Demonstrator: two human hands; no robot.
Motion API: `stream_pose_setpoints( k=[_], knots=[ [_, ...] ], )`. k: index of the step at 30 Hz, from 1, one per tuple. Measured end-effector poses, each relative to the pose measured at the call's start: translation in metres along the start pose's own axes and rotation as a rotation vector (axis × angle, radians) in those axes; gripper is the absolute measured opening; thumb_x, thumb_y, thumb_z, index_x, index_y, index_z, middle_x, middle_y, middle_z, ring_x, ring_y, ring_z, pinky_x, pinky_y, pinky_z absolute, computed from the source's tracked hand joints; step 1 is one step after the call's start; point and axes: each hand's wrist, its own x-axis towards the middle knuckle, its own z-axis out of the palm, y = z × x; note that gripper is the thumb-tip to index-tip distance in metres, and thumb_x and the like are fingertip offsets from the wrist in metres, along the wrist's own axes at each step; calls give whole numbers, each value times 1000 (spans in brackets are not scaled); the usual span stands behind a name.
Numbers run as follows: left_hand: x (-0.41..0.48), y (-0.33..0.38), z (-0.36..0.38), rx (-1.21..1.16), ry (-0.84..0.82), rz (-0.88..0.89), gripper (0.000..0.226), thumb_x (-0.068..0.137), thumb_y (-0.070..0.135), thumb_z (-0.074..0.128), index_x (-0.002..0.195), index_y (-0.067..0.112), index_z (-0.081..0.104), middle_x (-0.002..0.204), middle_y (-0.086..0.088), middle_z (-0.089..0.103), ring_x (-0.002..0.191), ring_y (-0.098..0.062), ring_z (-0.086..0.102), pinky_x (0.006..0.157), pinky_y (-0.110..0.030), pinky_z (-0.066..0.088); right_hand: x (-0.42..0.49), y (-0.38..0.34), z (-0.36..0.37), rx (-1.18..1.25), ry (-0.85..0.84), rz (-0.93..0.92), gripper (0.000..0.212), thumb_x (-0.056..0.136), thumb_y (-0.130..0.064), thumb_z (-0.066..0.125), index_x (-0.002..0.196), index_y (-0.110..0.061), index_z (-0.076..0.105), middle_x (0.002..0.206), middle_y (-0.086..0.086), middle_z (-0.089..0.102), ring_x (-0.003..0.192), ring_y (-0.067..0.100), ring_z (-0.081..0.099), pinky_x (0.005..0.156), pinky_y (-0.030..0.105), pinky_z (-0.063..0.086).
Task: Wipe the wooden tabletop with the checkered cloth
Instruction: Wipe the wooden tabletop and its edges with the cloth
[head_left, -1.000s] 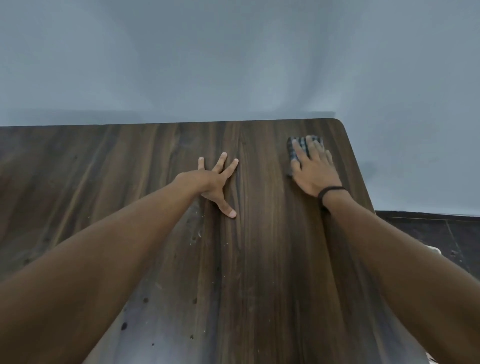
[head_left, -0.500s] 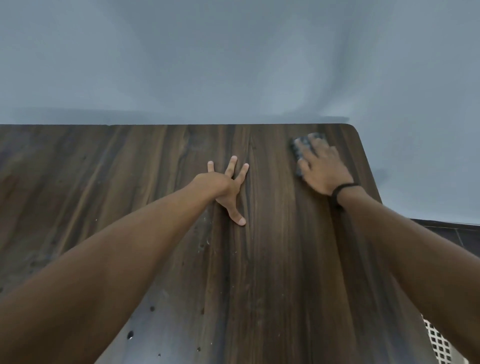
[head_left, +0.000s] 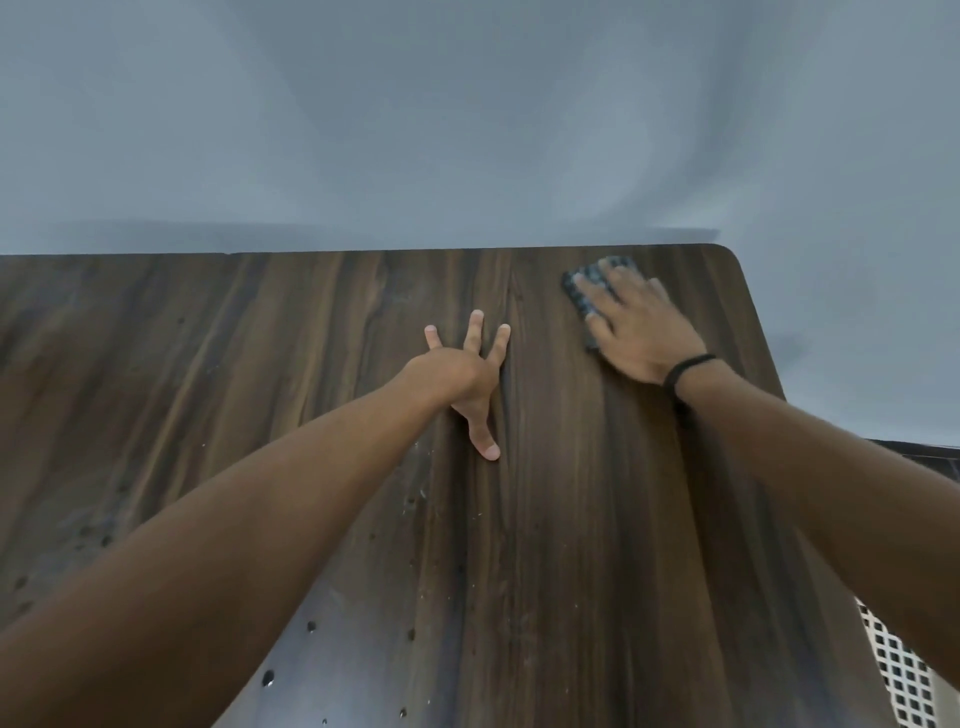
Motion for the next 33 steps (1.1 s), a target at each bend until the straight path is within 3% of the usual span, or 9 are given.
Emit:
stream_pose_setpoints(
  k=[3, 7, 11, 15, 18, 23, 26, 30, 33],
  knots=[
    [-4, 3, -3, 4, 7, 4, 153, 62, 60, 83, 139, 23, -44, 143, -15, -51, 137, -55, -23, 114, -64, 3, 24, 10, -14, 71, 25, 326, 59, 106, -39, 26, 162, -30, 13, 170, 9, 4, 156, 28, 1, 126, 50, 0],
    [-7, 3, -2, 9, 13, -1, 152, 63, 60, 83, 140, 22, -43, 144, -14, -50, 139, -53, -22, 114, -63, 2, 25, -12, 3, 26, 20, 79, 58, 105, -39, 28, 162, -33, 16, 170, 6, 7, 156, 25, 3, 124, 49, 1],
    [-10, 4, -3, 9, 18, 2, 152, 64, 59, 83, 140, 22, -43, 145, -14, -50, 139, -52, -22, 114, -63, 2, 39, -4, -8, 79, 16, 288, 60, 104, -40, 26, 162, -32, 13, 170, 7, 5, 156, 26, 0, 125, 49, -2],
    [-11, 4, -3, -1, 23, 5, 152, 64, 58, 83, 140, 21, -43, 144, -15, -50, 139, -51, -22, 114, -64, 1, 31, -5, -2, 24, -25, 47, 58, 105, -42, 25, 162, -35, 13, 170, 4, 4, 156, 25, 0, 124, 49, 0],
    [-10, 4, -2, 8, 17, -4, 153, 63, 59, 83, 139, 22, -44, 143, -15, -51, 139, -53, -21, 113, -64, 1, 32, 5, -11, 60, -1, 293, 59, 105, -41, 26, 162, -34, 12, 170, 5, 3, 156, 25, -2, 125, 49, -2],
    [-12, 3, -2, -22, 33, 1, 152, 63, 57, 84, 140, 24, -42, 145, -12, -50, 140, -53, -19, 114, -63, 3, 27, -5, -2, 11, -12, 74, 58, 104, -41, 26, 161, -36, 14, 170, 5, 6, 156, 25, 2, 124, 51, 0],
    [-11, 3, -1, -12, 29, -2, 154, 61, 58, 85, 140, 23, -43, 145, -13, -50, 140, -54, -20, 114, -64, 3, 39, -4, -13, 60, -15, 324, 60, 105, -40, 25, 162, -32, 11, 170, 10, 3, 156, 29, -2, 125, 51, -3],
    [-13, 0, -2, -38, 45, 10, 153, 62, 56, 86, 142, 24, -41, 147, -11, -48, 141, -53, -17, 114, -63, 4, 24, -30, 7, 9, -26, 5, 57, 106, -40, 26, 161, -35, 13, 170, 5, 5, 156, 26, 1, 124, 50, 0],
    [-12, 1, 0, -40, 44, 6, 153, 62, 56, 86, 141, 25, -41, 146, -10, -49, 141, -53, -17, 114, -62, 5, 30, -20, -4, 62, 24, 288, 58, 105, -40, 25, 162, -33, 12, 170, 7, 3, 156, 28, -1, 125, 51, -1]
  ],
)
